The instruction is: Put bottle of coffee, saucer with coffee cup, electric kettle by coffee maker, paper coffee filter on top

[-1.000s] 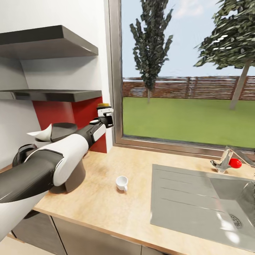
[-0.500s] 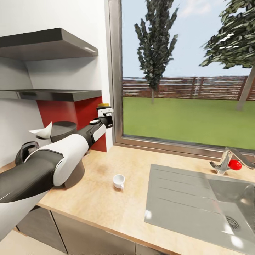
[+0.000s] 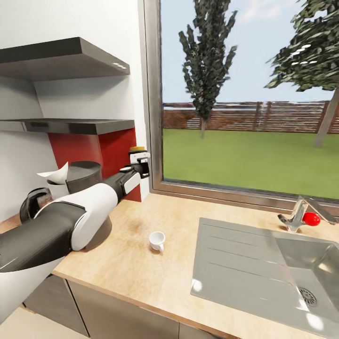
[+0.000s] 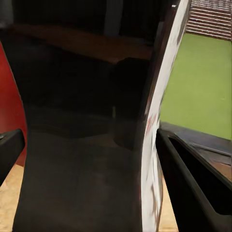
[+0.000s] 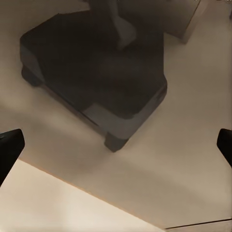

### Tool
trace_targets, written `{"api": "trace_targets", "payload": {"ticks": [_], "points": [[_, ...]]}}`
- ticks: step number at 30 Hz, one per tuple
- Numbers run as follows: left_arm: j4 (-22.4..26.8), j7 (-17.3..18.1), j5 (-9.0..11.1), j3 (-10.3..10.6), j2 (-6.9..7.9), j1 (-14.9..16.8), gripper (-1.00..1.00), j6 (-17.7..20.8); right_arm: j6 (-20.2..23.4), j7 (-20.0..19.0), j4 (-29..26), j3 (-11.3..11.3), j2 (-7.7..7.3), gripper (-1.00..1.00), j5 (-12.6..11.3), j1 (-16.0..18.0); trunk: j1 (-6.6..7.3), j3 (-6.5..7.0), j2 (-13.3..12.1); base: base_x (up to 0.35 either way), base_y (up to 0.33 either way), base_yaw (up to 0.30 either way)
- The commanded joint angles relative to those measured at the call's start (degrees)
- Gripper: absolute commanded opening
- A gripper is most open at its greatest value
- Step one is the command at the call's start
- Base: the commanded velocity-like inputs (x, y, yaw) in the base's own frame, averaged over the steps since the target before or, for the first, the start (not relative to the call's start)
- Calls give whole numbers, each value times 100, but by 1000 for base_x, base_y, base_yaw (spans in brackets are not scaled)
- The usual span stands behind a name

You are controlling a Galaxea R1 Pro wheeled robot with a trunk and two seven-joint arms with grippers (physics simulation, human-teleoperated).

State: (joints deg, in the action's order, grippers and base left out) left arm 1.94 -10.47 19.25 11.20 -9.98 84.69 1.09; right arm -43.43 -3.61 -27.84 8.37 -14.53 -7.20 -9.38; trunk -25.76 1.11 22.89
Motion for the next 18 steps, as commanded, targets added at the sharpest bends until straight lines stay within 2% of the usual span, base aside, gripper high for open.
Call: {"api": "trace_targets", "payload": {"ticks": [1, 6, 14, 16, 18], "points": [[7, -25, 29, 70, -2, -23, -100, 2, -8, -35, -5, 24, -6, 100, -63, -3, -2, 0, 3, 0, 0, 0], [2, -40, 27, 74, -2, -166, -100, -82, -8, -35, -7, 24, -6, 100, -62, -3, -2, 0, 3, 0, 0, 0], [1, -168, 26, 74, -2, -229, -100, -221, -8, -35, -8, 24, -6, 100, -62, -3, -2, 0, 3, 0, 0, 0], [0, -244, 23, 74, -2, -232, -100, -226, -8, -35, -9, 24, -6, 100, -62, -3, -2, 0, 3, 0, 0, 0], [2, -498, 19, 75, -2, -297, -100, -235, -8, -35, -10, 24, -6, 100, -62, -3, -2, 0, 3, 0, 0, 0]]}}
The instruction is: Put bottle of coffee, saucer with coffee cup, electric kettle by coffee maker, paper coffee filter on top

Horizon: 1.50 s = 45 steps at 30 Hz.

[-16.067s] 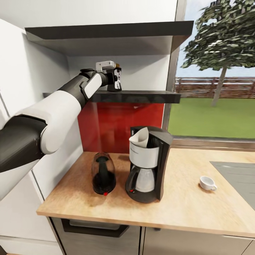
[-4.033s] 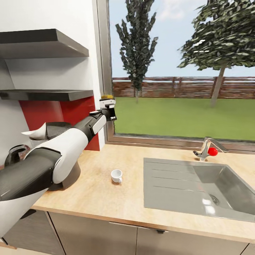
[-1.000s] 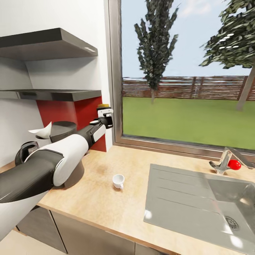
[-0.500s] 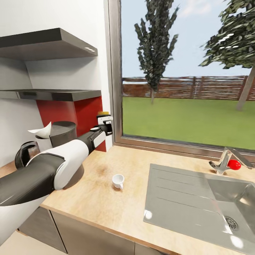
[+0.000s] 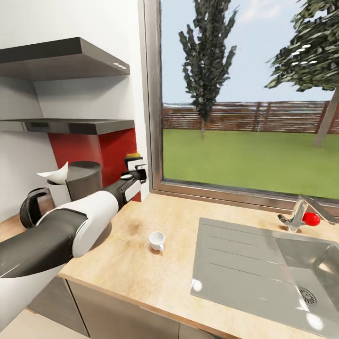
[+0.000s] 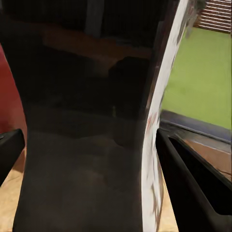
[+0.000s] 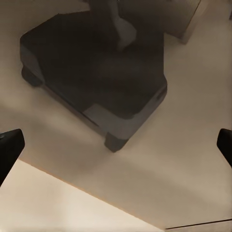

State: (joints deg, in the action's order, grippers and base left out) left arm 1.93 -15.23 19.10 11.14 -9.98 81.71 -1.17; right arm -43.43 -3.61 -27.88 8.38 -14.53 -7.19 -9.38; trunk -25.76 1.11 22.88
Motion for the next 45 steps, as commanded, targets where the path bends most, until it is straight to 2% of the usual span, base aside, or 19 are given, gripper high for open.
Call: {"api": "trace_targets", "payload": {"ticks": [1, 7, 17, 35, 45], "points": [[2, -46, 36, 83, -2, -23, -100, -12, -8, -35, -6, 24, -6, 100, -63, -3, -2, 0, 4, 0, 0, 0], [0, -132, 34, 82, -2, -134, -100, -144, -8, -35, -7, 24, -6, 100, -64, -3, -2, 0, 4, 0, 0, 31], [0, -146, 33, 81, -2, -147, -100, -164, -13, -35, -9, 18, -9, 100, -67, -3, -2, 0, 4, 0, 0, 208], [0, -147, 33, 77, -2, -150, -100, -164, -15, -35, -8, 15, -11, 100, -71, -3, -2, 0, 4, 0, -55, 66], [0, -147, 33, 81, -2, -275, -100, -156, -16, -35, -12, 15, -10, 100, -72, -3, -2, 0, 4, 0, 0, 4]]}}
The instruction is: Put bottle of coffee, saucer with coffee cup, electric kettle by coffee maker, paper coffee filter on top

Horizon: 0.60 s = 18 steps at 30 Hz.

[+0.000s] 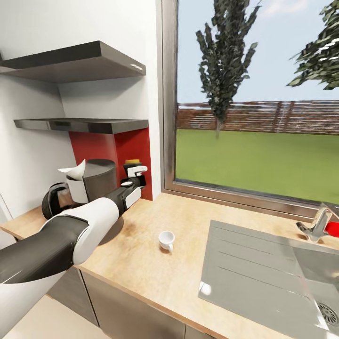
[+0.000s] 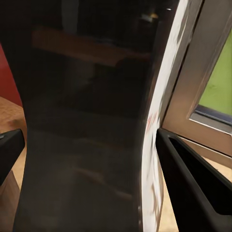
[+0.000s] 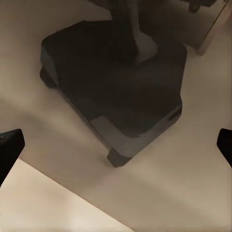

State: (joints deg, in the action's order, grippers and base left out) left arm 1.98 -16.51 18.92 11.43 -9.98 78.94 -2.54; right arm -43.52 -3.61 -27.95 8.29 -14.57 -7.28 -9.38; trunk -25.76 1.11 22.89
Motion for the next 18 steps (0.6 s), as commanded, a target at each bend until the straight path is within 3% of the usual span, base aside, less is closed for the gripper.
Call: {"api": "trace_targets", "payload": {"ticks": [1, 18], "points": [[-5, -19, 50, 52, -2, 0, -100, -19, -8, -35, -6, 24, -7, 100, -63, -3, -2, -4, 3, 0, 0, 0], [-5, -19, 50, 52, -2, -2, -100, -18, -8, -35, -9, 24, -9, 100, -63, -3, -2, -144, 3, 0, 0, 0]]}}
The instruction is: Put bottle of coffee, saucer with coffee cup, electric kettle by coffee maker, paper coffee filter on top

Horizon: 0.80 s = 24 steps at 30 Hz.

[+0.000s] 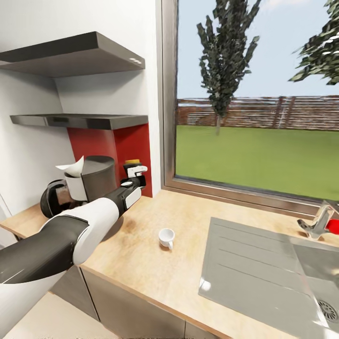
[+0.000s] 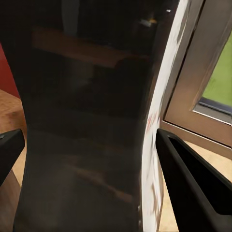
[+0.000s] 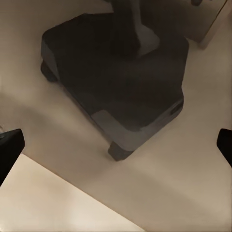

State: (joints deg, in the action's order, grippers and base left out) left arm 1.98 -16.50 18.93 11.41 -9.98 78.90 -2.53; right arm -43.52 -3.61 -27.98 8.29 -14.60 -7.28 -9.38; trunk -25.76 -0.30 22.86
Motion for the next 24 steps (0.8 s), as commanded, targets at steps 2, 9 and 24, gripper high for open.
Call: {"api": "trace_targets", "payload": {"ticks": [2, 9, 24], "points": [[-5, -19, 49, 54, -2, 3, -100, -19, -8, -35, -6, 24, -4, 100, -63, -2, -2, -20, 6, 0, 0, 0], [-5, -19, 49, 54, -2, 3, -100, -21, -8, -35, -6, 24, -2, 100, -63, -2, -2, -47, 6, 0, 0, 0], [-5, -19, 49, 54, -2, 3, -100, -22, -8, -35, -6, 24, -2, 100, -63, -2, -2, -120, 6, 0, 0, 0]]}}
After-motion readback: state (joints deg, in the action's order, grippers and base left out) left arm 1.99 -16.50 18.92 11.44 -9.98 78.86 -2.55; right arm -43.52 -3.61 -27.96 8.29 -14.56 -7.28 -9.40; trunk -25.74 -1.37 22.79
